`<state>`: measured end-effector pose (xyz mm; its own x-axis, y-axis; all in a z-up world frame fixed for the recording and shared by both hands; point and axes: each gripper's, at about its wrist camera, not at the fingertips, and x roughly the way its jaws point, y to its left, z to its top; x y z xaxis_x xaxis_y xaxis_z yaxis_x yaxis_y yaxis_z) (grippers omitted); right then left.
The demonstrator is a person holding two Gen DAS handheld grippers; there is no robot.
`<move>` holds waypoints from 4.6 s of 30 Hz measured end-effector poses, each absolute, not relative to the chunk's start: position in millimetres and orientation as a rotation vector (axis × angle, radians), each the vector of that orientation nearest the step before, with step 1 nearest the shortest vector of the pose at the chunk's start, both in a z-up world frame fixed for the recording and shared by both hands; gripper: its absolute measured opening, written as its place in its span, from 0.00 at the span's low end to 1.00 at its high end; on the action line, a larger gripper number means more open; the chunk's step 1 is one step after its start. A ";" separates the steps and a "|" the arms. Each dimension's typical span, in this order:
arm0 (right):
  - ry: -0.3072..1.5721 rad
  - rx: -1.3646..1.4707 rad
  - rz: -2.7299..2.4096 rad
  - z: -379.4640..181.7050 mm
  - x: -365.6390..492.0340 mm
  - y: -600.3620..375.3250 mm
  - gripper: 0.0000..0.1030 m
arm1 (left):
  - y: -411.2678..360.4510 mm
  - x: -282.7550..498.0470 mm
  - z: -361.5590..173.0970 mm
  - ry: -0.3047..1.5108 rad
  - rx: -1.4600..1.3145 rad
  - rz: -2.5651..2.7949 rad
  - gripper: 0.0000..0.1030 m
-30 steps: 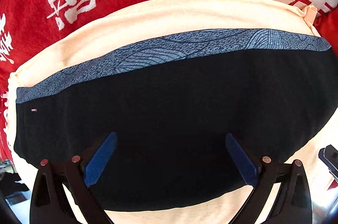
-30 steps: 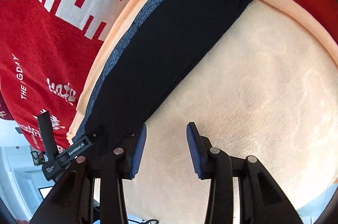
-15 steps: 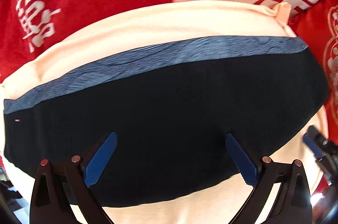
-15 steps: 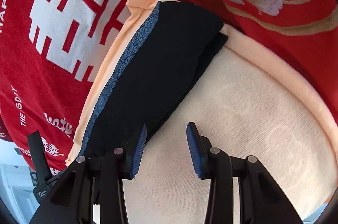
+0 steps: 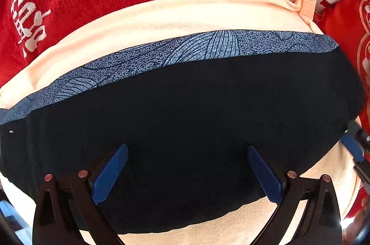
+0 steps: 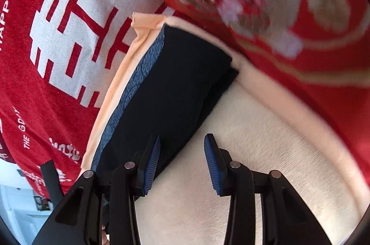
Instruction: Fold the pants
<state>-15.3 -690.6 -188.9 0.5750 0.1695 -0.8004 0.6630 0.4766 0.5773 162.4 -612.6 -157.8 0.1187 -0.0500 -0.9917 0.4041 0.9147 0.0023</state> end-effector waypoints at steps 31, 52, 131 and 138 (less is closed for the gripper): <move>0.800 1.214 -0.265 -200.4 3.9 -697.3 0.50 | -593.4 156.9 -169.1 1.408 0.296 -0.320 1.00; 0.897 0.908 -0.114 -120.0 59.8 -661.1 0.13 | -604.0 147.7 -169.6 1.363 0.313 -0.450 0.82; 1.275 0.913 0.099 -150.7 65.4 -461.3 0.25 | -316.9 194.6 -112.2 1.415 0.067 -0.446 0.71; 1.183 0.835 0.002 -139.4 119.6 -514.2 0.24 | -371.4 209.1 -115.6 1.362 0.102 -0.491 0.71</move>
<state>119.6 -514.2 -139.4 0.4142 0.4151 -0.8100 0.4120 0.7081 0.5735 209.1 -371.4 -115.6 0.1236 -0.2778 -0.9527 0.3940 0.8949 -0.2098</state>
